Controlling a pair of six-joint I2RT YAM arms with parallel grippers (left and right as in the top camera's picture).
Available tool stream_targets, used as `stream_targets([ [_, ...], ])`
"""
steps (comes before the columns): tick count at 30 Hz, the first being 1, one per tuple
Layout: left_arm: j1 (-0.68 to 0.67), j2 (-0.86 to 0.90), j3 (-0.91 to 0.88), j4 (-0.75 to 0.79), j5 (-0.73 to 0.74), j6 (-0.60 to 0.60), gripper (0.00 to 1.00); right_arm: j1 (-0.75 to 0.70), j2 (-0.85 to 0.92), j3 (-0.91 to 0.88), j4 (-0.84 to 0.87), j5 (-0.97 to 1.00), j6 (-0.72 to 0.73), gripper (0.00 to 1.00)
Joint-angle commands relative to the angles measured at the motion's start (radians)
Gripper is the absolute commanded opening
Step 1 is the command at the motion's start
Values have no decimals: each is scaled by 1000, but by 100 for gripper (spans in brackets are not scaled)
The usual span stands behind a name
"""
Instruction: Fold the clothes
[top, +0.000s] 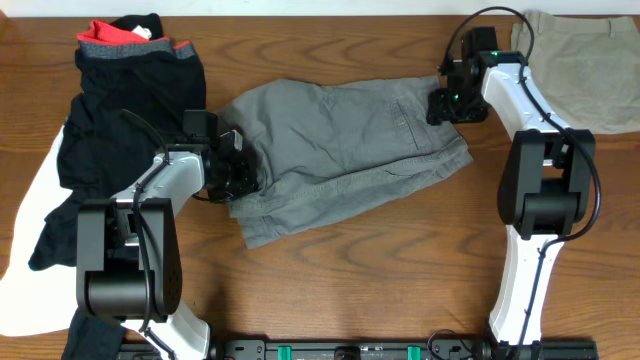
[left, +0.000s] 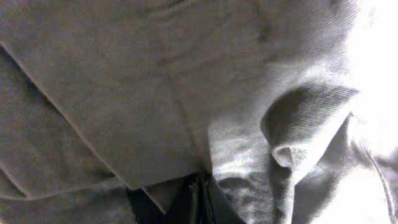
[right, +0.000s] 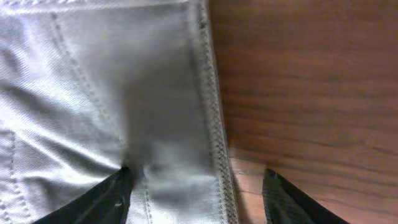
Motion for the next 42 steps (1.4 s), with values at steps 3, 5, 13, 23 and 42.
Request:
stream_targets([
  [3, -3, 42, 2, 2, -73, 16, 6, 40, 110, -13, -44, -130, -22, 63],
  [5, -3, 42, 2, 2, -73, 16, 6, 45, 128, -13, -61, -152, -17, 48],
  [13, -3, 42, 2, 2, -91, 16, 6, -8, 138, -12, -72, -39, 139, 1],
  [23, -37, 42, 2, -9, -91, 13, 6, -178, 47, -11, -87, -59, 105, 1],
  [42, -95, 42, 2, 3, -91, 14, 6, -150, -267, -11, -186, -208, 32, 1],
])
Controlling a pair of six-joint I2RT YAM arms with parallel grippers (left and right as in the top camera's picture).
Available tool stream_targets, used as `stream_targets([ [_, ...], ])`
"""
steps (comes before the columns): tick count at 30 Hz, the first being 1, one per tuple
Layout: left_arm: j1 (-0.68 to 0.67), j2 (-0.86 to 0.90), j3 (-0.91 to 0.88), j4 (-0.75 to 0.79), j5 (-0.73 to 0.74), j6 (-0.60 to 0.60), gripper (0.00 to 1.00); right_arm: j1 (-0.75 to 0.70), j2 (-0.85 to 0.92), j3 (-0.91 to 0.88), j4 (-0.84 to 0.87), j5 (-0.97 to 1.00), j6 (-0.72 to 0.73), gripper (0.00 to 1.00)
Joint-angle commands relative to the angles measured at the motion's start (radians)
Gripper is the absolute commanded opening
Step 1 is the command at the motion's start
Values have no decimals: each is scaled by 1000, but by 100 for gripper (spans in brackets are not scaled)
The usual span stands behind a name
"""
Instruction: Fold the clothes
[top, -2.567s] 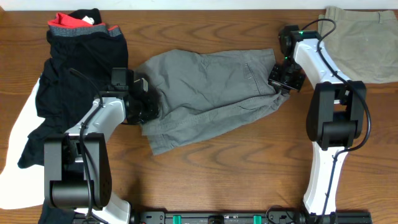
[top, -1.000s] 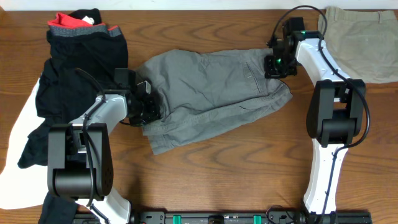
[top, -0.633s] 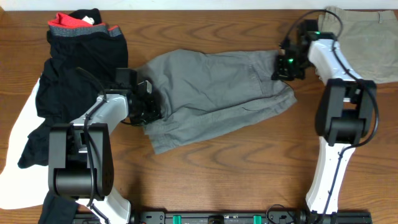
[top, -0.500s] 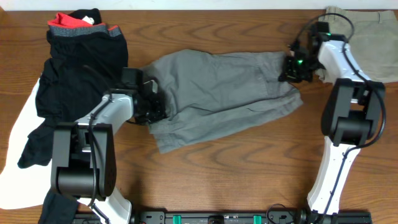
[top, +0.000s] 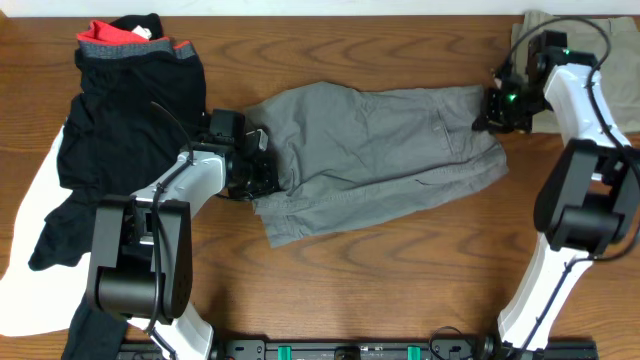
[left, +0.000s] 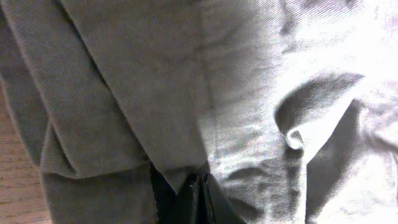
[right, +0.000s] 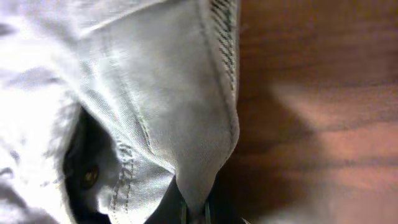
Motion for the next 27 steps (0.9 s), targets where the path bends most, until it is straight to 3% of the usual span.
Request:
stream_targets([
  [1, 20, 35, -8, -18, -99, 14, 6, 74, -151, 12, 11, -22, -23, 1],
  [8, 20, 35, -8, -18, -99, 17, 6, 296, -268, 12, 50, -24, -6, 1],
  [18, 20, 35, -8, -15, -99, 17, 6, 593, -264, 12, 144, -21, 50, 1],
  [27, 20, 35, -8, -11, -99, 18, 6, 768, -254, 12, 231, 8, 57, 1],
])
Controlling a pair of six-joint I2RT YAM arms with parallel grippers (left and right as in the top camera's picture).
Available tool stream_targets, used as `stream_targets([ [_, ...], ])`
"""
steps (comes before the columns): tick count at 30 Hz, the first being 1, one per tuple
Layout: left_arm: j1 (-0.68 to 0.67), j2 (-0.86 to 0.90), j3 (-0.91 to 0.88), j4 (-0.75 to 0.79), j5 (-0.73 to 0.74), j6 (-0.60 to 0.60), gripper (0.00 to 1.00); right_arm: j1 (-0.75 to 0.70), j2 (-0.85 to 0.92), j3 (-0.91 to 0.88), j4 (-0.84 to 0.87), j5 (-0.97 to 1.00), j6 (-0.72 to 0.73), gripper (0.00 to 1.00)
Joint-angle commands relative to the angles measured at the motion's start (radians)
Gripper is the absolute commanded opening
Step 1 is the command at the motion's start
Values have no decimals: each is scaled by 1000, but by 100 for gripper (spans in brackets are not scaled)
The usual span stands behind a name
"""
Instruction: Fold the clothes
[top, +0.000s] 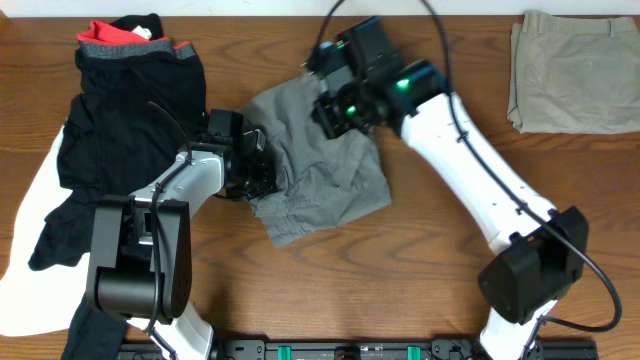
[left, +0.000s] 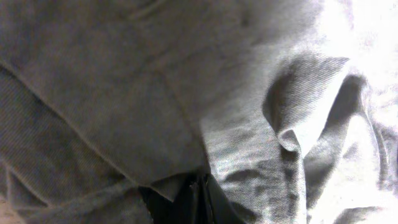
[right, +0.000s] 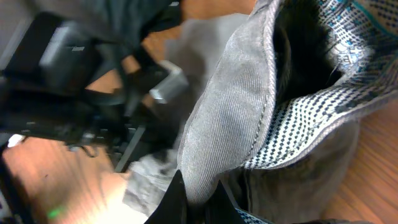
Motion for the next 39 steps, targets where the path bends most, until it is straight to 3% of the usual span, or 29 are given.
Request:
stream_targets([
  [1, 13, 35, -8, -10, -84, 17, 6, 47, 15, 6, 13, -8, 18, 1],
  [12, 24, 30, -5, -31, -83, 16, 6, 115, 100, 6, 44, -8, 18, 1],
  [22, 87, -140, 54, -249, -83, 13, 7, 116, 100, 6, 56, -8, 18, 1],
  [28, 89, -245, 54, -269, -83, 13, 28, 116, 100, 6, 63, -8, 18, 1],
  [33, 129, -311, 55, -269, -84, 6, 29, 120, 100, 6, 61, -31, 18, 1],
  [39, 303, -431, 55, -281, -83, -29, 31, 139, 100, 6, 63, -31, 17, 1],
])
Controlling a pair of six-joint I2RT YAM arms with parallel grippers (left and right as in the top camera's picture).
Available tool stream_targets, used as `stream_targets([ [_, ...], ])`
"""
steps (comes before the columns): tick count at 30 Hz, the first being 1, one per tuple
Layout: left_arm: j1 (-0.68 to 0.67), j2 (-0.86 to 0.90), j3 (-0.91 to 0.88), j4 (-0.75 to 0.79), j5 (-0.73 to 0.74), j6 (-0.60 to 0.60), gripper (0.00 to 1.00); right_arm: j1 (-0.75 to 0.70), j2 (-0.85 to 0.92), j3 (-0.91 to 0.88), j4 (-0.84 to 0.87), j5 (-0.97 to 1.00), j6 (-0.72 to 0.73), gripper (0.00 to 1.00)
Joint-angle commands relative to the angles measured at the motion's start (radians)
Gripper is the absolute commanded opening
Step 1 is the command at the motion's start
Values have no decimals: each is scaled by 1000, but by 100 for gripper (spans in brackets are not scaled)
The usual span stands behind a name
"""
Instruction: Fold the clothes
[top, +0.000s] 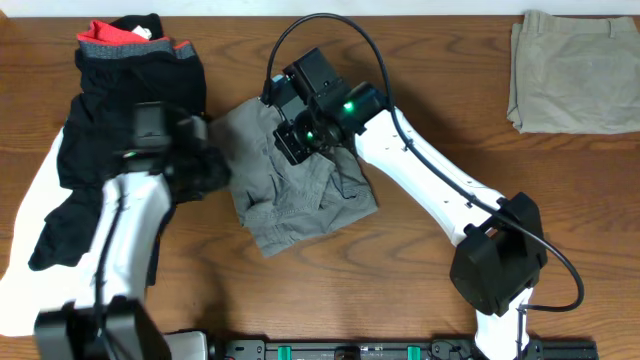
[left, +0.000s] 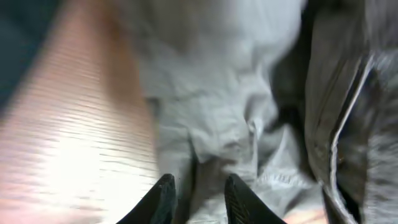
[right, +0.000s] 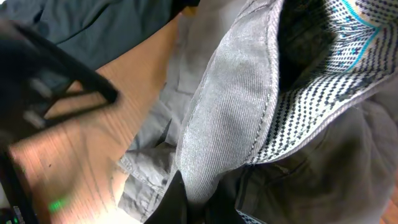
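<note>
The grey shorts (top: 300, 195) lie doubled over on themselves left of the table's middle. My right gripper (top: 300, 135) hangs over their far left part, shut on the waistband (right: 230, 118), whose checkered lining (right: 323, 81) shows in the right wrist view. Its fingers (right: 177, 202) pinch the grey fold. My left gripper (top: 212, 172) is blurred and stands just left of the shorts. In the left wrist view it is open (left: 200, 193), with its fingertips (left: 165, 190) over the cloth's edge and nothing between them.
A pile of black clothes with a red waistband (top: 130, 60) fills the far left, with a white cloth (top: 30, 230) beneath it. Folded beige shorts (top: 570, 65) lie at the far right corner. Bare wood (top: 420, 290) runs along the front.
My left gripper has let go of the shorts, opened and drawn back to the left. The right gripper, still shut on the waistband, sits slightly further left and lower over the folded shorts.
The shorts lay spread across the table, my left gripper shut on their left end and the right one open at the waistband. Then the right was shut and the shorts lay stretched rightward. Then the waistband was over the left end, and now the left gripper is free.
</note>
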Motion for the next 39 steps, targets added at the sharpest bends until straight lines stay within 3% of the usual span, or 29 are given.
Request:
stream_targets([
  [1, 111, -83, 20, -12, -10, -19, 32, 23, -6, 7, 9, -26, 13, 1],
  [6, 213, -126, 20, -13, -10, -19, 33, 43, 6, 7, 16, -26, 13, 5],
  [8, 228, -126, 20, -12, -10, -18, 33, 58, 13, 7, 15, -39, 4, 25],
  [9, 230, -124, 20, -11, -11, -18, 33, 66, 15, 7, 13, -56, -11, 40],
  [13, 231, -124, 20, 8, -11, -18, 33, 101, 14, 7, -3, -155, -109, 62],
  [27, 231, -124, 19, 19, -11, -18, 33, 43, 13, 6, -126, 9, -69, 59],
  [39, 232, -124, 19, 38, -40, -18, 33, 166, 127, 5, -215, 4, -46, 49],
])
